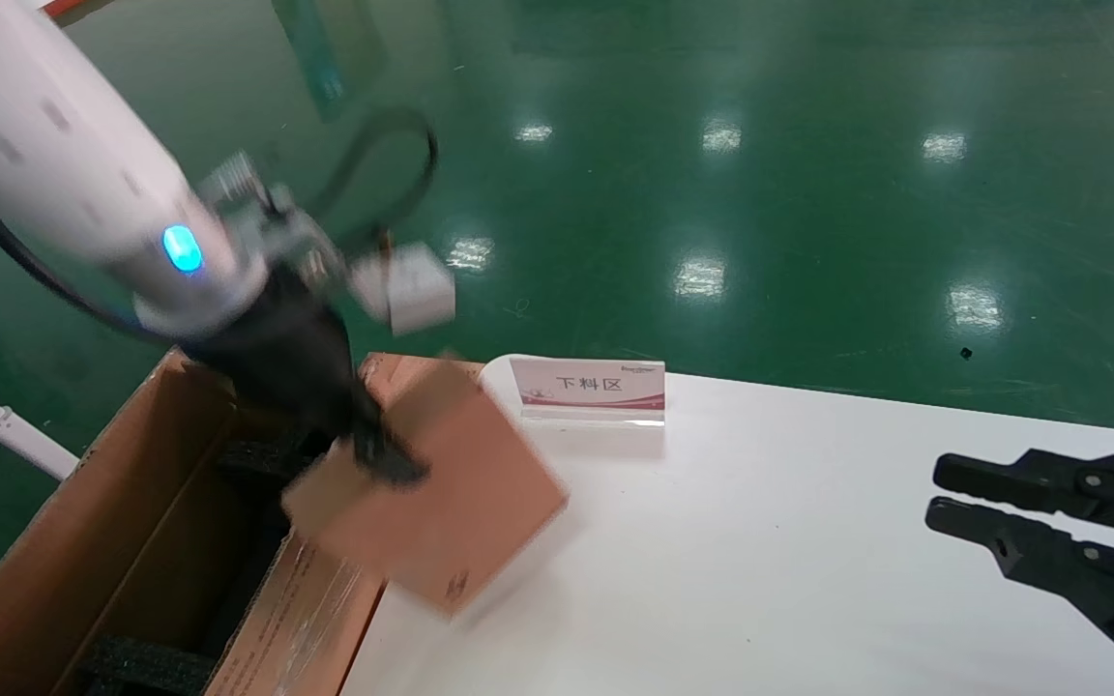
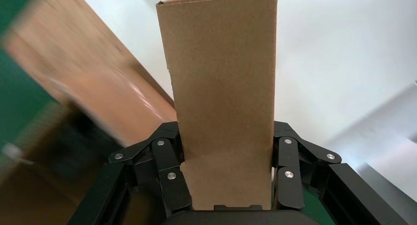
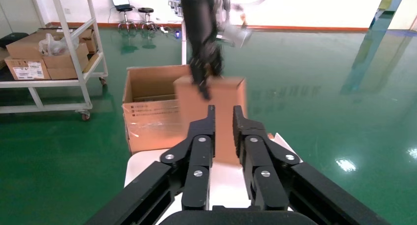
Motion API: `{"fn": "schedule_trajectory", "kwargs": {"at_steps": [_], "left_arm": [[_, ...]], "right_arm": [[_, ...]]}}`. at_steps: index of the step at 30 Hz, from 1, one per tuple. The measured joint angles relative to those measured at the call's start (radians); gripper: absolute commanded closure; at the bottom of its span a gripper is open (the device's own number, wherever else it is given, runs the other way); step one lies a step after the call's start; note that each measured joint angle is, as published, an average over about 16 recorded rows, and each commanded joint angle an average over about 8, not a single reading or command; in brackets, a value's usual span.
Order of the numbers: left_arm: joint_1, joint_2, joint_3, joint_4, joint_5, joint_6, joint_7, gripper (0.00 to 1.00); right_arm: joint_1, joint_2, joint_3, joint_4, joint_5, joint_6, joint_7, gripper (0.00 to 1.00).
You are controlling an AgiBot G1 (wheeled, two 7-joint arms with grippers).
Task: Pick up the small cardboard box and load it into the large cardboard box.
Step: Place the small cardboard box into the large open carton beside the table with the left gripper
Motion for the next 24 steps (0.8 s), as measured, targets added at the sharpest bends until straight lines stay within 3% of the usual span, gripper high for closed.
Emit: {"fn": "schedule_trajectory", "kwargs": {"at_steps": [10, 20, 21, 24], "left_arm": [[-0.231, 0.02, 0.0, 0.059, 0.037, 0.102, 0.031, 1.0], [-0.421, 0.042, 0.195, 0.099, -0.002, 0.156, 0.022, 1.0], [-0.437, 0.043, 0.221, 0.099, -0.01, 0.16, 0.019, 1.0], [-0.479, 0.045, 0.299, 0.1, -0.037, 0.169, 0.011, 1.0]], "right_arm": [[0.0, 0.0, -0.001, 0.0, 0.0, 0.0, 0.0, 1.0], [0.0, 0.0, -0.001, 0.0, 0.001, 0.0, -0.001, 1.0], [0.0, 0.0, -0.001, 0.0, 0.001, 0.0, -0.001, 0.96], [0.0, 0.001, -0.002, 0.0, 0.001, 0.001, -0.001, 0.58]]}}
